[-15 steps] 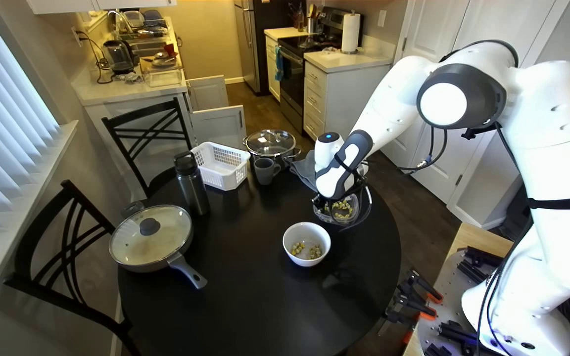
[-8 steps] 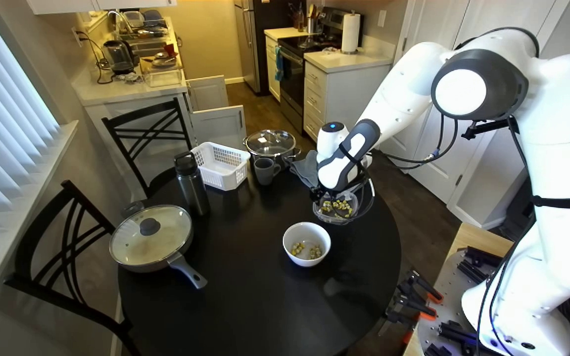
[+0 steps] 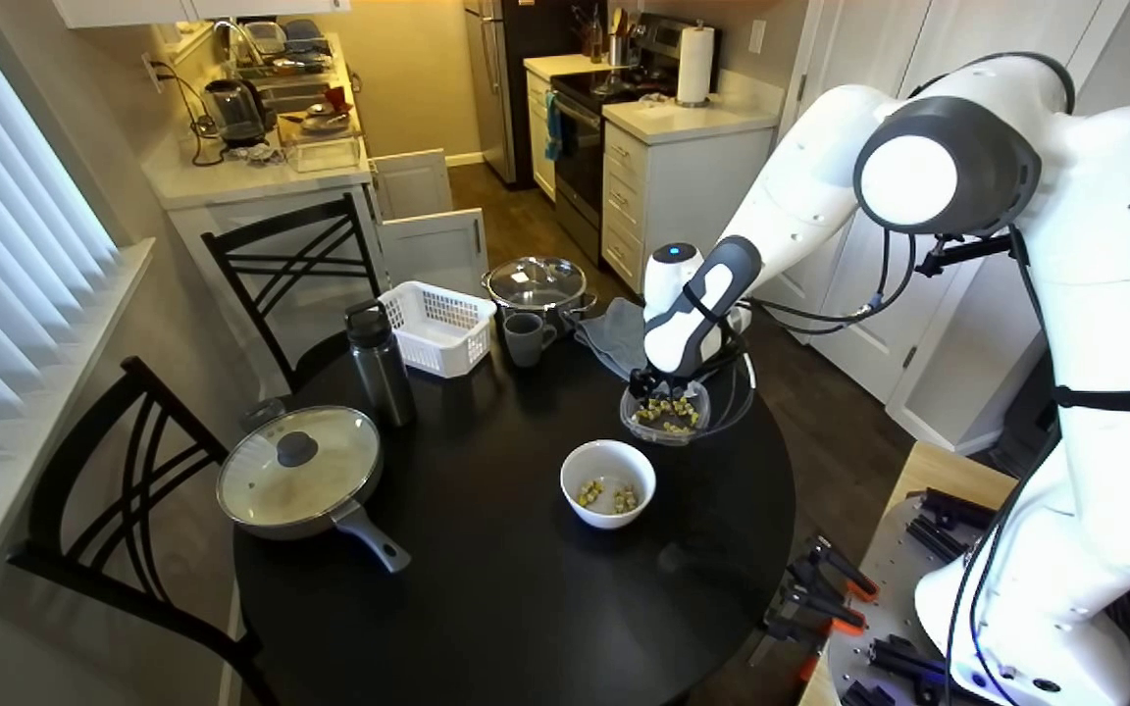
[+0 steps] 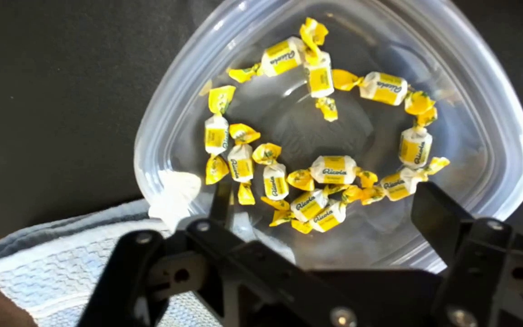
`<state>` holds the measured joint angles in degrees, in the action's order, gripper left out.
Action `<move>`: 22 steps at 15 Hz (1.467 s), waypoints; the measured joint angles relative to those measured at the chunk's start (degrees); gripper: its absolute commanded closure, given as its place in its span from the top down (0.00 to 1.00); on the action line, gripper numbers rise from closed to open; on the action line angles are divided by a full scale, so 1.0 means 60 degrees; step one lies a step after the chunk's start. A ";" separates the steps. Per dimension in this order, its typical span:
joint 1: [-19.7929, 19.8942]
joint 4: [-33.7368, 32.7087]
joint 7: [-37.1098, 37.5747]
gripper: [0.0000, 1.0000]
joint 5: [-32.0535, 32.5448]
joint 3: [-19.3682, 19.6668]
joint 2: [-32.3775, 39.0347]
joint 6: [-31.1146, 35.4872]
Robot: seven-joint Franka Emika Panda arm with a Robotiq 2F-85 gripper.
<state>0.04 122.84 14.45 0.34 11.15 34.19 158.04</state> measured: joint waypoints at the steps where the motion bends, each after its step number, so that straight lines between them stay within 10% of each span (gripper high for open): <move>1: 0.0000 0.0009 0.0000 1.00 0.0005 0.0056 0.0021 0.0000; 18: -0.0053 -0.0740 0.0835 1.00 -0.0090 0.0232 0.1182 0.0207; 22: -0.0083 -0.0940 0.0978 0.60 -0.0358 0.0191 0.1534 0.0318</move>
<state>-0.45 117.20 20.32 -1.81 12.30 43.39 159.95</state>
